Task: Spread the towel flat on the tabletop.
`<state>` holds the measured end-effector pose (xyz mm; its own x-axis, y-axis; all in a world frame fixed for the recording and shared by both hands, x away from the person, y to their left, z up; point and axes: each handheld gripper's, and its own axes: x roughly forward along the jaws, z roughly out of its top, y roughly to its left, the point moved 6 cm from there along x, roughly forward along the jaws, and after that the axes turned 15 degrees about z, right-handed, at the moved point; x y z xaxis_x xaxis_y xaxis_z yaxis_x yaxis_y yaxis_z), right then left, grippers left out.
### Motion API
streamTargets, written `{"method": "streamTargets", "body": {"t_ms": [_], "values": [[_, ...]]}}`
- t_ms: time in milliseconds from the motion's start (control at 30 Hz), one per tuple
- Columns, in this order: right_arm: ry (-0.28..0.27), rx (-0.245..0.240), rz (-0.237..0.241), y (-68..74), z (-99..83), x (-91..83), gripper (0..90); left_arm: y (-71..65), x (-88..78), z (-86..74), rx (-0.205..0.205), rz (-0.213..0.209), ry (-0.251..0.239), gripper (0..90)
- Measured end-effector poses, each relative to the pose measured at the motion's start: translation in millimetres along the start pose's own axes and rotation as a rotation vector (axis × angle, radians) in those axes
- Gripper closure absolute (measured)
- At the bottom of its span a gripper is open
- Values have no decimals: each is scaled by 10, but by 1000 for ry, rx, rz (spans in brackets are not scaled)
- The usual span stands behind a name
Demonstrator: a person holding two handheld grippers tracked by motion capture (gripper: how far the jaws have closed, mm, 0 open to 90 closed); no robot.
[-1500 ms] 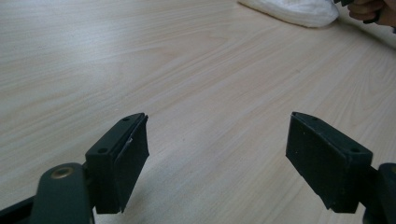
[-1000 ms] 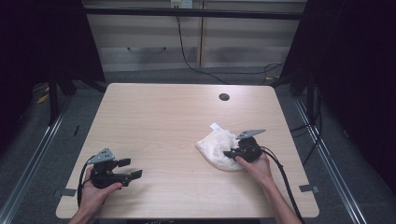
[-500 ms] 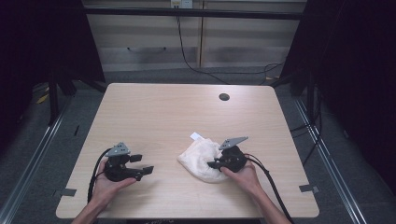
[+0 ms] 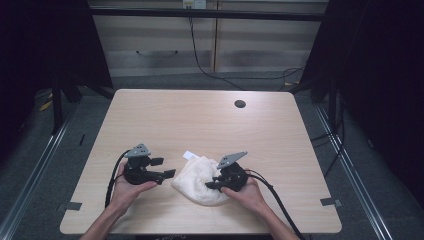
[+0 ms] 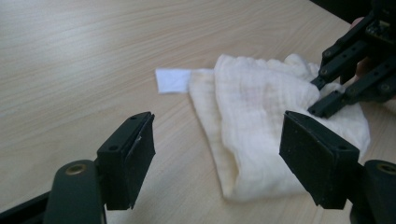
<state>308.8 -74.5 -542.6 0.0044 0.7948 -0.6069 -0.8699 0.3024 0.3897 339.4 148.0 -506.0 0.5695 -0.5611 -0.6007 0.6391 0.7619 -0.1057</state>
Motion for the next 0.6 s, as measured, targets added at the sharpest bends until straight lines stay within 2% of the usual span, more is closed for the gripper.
{"method": "streamTargets", "body": {"t_ms": [33,67,133,233,300,433,467,500,533,567,600], "values": [[1,4,7,21,13,24,764,0,0,0,0,0,0,262],[1,4,7,21,13,24,764,-13,12,-17,19,0,9,262],[-4,-13,7,32,38,64,729,-37,53,-53,11,-7,23,262],[-18,-18,15,55,78,83,671,-93,92,-110,72,8,59,263],[-45,-16,18,78,115,23,600,-132,76,-117,89,6,59,271],[-93,-14,-29,105,160,-224,516,-138,34,-95,75,-13,42,277],[-144,3,-52,95,154,-408,487,-127,26,-90,69,-17,42,277],[-144,3,-52,95,154,-408,487,-110,20,-82,61,-19,38,277],[-165,8,-65,84,145,-504,472,-96,15,-72,53,-21,36,276],[-203,19,-96,64,117,-689,459,-85,9,-61,50,-21,34,281],[-203,19,-96,64,117,-689,459,-77,2,-46,45,-18,31,281]]}}
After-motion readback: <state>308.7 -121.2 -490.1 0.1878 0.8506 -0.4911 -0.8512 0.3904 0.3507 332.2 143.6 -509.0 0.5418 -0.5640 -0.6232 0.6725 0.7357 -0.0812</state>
